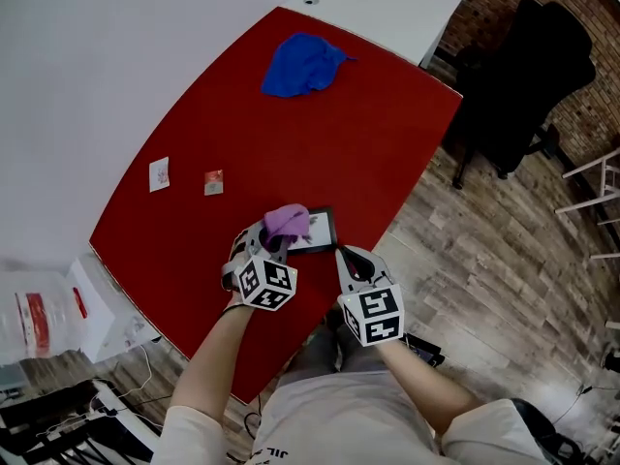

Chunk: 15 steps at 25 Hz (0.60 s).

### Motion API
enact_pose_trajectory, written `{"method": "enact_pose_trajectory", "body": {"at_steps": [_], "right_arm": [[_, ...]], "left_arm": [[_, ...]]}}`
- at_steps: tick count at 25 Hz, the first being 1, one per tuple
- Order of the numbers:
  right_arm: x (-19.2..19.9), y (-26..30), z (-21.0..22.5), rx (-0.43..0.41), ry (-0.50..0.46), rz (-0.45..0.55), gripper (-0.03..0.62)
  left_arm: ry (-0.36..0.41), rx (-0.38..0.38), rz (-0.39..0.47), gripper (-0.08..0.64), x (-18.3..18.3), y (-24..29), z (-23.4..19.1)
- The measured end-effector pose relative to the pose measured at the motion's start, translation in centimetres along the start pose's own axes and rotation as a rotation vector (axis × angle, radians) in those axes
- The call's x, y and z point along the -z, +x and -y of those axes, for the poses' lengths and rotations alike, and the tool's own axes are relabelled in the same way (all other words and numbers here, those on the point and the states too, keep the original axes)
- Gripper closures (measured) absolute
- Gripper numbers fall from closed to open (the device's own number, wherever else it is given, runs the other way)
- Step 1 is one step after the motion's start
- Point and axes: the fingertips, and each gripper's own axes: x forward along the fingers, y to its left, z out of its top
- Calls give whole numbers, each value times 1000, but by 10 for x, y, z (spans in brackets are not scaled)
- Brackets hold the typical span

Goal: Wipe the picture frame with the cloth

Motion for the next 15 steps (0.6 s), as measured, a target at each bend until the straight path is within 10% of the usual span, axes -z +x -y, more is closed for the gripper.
{"method": "enact_pose_trajectory", "body": {"at_steps": [7, 15], "right_arm": [[12, 1, -6, -9, 33, -15, 588], [21, -2, 1, -4, 48, -24, 588]], "left_arm": [[303, 105, -165, 497, 26, 49, 8], [330, 211, -204, 497, 39, 51, 36]]}}
